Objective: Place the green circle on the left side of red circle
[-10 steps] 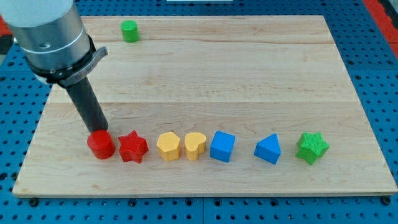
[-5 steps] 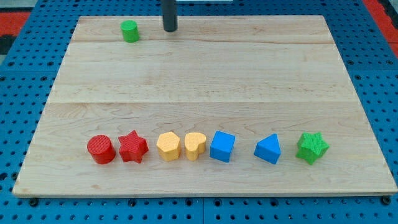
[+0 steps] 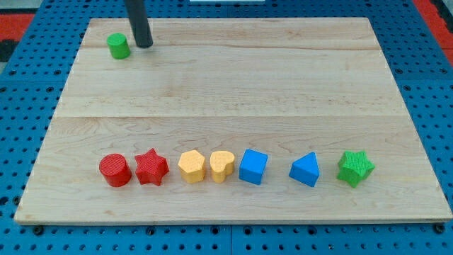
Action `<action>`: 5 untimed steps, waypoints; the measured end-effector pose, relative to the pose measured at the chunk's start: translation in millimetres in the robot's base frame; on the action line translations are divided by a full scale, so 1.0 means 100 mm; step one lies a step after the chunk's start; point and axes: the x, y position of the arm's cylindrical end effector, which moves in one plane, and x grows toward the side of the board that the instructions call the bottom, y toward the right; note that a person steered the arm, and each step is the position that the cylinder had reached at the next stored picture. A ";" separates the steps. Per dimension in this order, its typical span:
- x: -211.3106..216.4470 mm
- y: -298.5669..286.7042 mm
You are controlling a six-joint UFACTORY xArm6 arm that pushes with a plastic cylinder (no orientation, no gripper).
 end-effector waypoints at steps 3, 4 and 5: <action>0.97 -0.41; 0.78 -0.42; 0.86 -0.80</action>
